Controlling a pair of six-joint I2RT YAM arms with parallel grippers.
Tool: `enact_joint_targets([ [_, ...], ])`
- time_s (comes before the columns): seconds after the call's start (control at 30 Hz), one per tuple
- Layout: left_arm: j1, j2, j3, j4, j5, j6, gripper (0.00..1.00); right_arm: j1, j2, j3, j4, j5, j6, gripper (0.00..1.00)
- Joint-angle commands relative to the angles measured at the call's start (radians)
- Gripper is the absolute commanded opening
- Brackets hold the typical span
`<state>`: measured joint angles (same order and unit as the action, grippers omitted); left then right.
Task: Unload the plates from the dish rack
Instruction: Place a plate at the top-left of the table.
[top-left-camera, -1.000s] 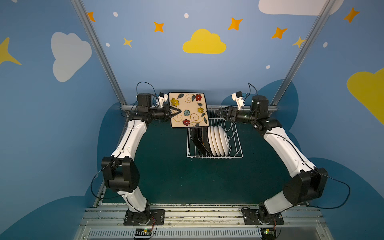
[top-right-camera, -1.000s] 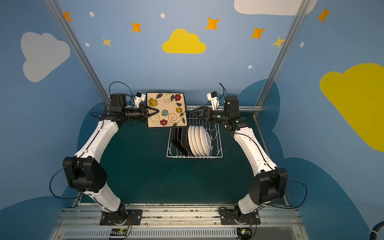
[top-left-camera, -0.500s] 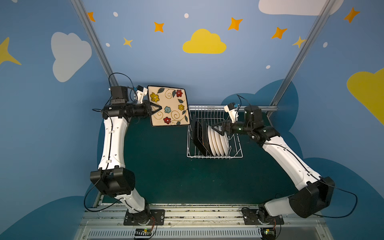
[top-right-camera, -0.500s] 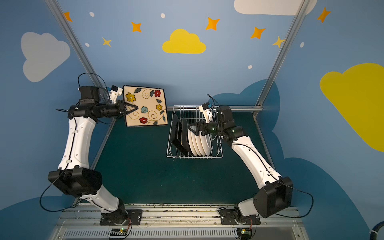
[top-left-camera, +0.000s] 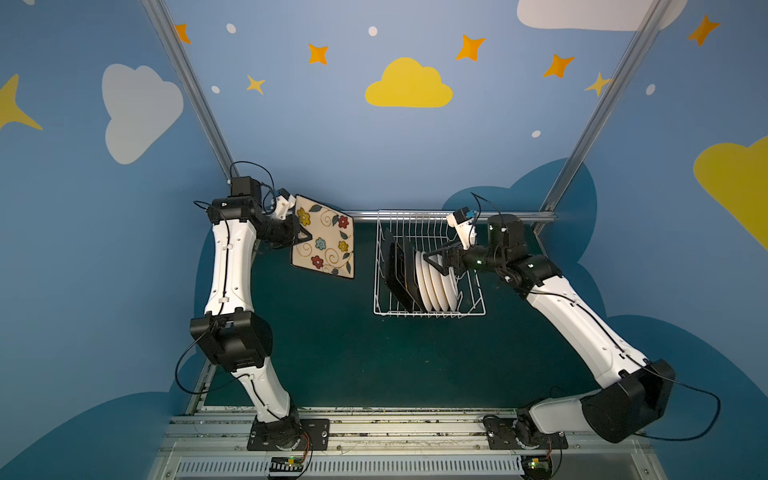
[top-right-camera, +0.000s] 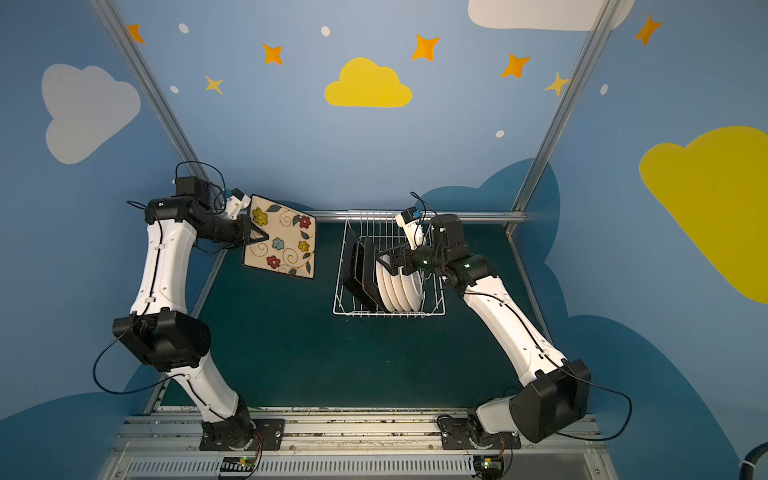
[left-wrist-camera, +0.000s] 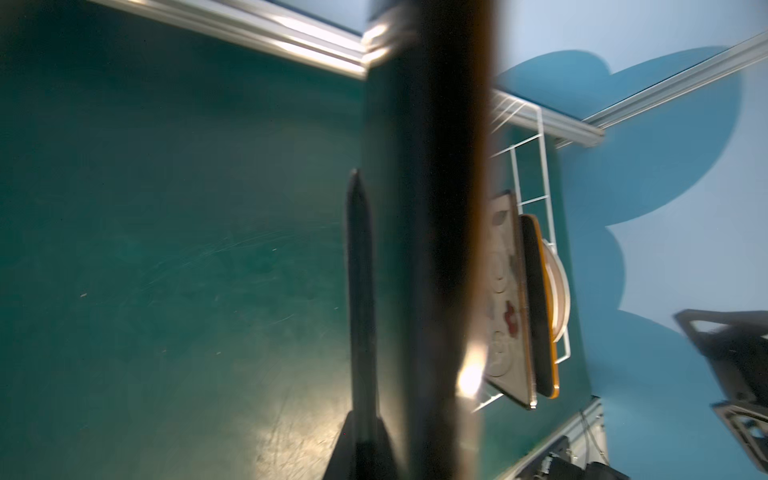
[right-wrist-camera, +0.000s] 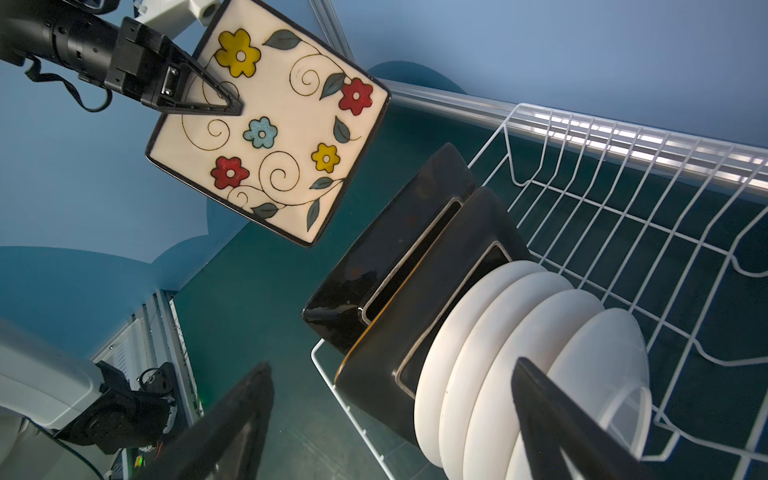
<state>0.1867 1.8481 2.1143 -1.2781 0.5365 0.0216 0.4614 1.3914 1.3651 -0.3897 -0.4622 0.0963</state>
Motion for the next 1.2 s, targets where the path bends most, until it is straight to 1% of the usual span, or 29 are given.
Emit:
enact_joint_targets([
  [0.0, 0.0, -0.007, -0.002, 0.033, 0.043, 0.057, 0.03, 0.009, -0.022, -0.006, -0.025, 0.025, -0.027, 0.89],
  [0.23, 0.001, 0.054, -0.062, 0.049, 0.026, 0.068, 0.03, 0.014, -0.032, -0.015, -0.022, 0.038, -0.02, 0.89],
  [0.6, -0.001, 0.166, -0.1, 0.098, 0.105, 0.089, 0.03, 0.017, -0.043, -0.02, -0.009, 0.047, -0.006, 0.89],
  [0.83, -0.005, 0.201, -0.147, 0.154, 0.136, 0.083, 0.03, 0.021, -0.043, -0.024, -0.017, 0.053, 0.005, 0.89],
  [0.97, -0.005, 0.226, -0.178, 0.184, 0.179, 0.088, 0.03, 0.024, -0.046, -0.032, -0.011, 0.056, 0.009, 0.89],
  [1.17, -0.003, 0.291, -0.163, 0.162, 0.199, 0.118, 0.03, 0.026, -0.046, -0.032, -0.018, 0.055, 0.009, 0.89],
])
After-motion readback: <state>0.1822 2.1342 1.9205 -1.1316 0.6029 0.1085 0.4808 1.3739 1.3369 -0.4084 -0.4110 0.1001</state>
